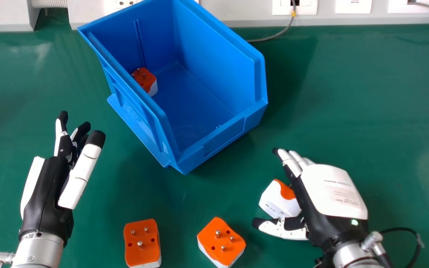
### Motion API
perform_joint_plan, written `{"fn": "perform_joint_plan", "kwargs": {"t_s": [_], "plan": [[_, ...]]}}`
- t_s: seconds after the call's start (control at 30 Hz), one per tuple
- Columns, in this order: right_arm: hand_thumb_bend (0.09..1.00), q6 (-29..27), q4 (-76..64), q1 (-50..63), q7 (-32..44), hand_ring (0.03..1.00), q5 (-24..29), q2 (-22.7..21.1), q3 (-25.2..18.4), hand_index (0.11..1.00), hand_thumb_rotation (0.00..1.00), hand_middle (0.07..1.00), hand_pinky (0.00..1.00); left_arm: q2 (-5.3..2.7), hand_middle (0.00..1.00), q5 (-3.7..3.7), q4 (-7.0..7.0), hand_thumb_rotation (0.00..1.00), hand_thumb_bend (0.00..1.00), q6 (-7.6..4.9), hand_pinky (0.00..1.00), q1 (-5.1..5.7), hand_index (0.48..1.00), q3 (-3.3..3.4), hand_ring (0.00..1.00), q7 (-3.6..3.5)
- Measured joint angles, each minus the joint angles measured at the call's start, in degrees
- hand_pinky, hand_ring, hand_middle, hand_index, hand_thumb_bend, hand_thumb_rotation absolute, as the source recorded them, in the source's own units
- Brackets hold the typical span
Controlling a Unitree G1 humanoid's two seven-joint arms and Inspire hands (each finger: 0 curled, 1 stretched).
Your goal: Pick all objects and put in blue box
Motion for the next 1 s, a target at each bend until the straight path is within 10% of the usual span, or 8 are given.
{"fn": "perform_joint_plan", "kwargs": {"t_s": [1.0], "plan": [[0.449,8.2,8.4,-11.1,5.3,0.896,-1.7,-0.5,4.5,0.92,0.56,0.93,0.83,0.77,0.96,-1.01,-0.22,0.87,0.75,0.09,0.93,0.54,0.995,1.55,0.96,-0.7]]}}
